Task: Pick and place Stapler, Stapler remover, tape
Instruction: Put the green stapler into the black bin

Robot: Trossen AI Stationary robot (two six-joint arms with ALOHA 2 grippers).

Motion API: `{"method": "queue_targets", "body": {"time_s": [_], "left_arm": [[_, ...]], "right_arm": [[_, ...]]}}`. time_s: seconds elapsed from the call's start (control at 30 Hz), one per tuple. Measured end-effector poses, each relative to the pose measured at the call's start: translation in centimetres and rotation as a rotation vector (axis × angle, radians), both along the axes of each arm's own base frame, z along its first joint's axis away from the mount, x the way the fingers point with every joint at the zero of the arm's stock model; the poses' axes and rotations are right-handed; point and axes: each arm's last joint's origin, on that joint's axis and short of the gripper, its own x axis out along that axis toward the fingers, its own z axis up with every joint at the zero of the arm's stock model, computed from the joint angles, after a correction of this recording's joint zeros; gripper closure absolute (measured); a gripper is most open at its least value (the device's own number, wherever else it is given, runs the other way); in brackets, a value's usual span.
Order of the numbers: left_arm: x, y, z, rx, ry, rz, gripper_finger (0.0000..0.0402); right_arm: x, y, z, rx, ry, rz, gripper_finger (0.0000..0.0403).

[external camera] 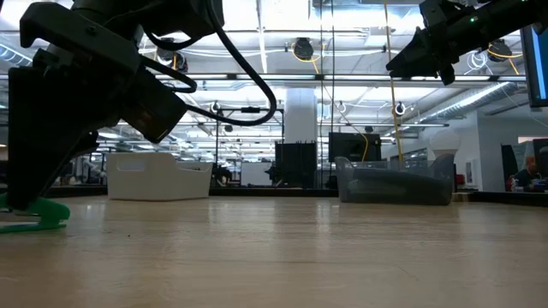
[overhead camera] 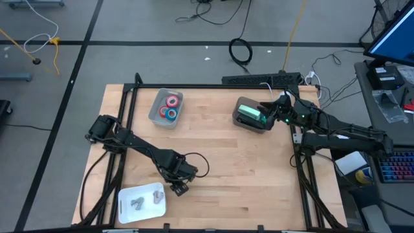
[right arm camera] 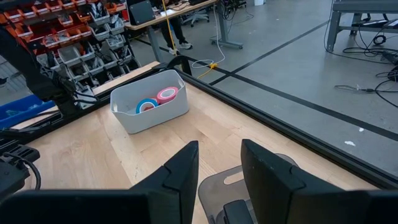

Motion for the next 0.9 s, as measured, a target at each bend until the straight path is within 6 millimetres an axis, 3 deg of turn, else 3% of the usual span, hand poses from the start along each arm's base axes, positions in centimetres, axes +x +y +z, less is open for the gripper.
{"method": "queue_targets", "body": {"time_s": [0.9], "left_arm": [[-0.5,0.0,-1.1,-0.042,0.009,0.048,0.0215]], "right_arm": [[0.2,-0.1,0.8,-0.068,-0.061,0.009,0.0287]]}}
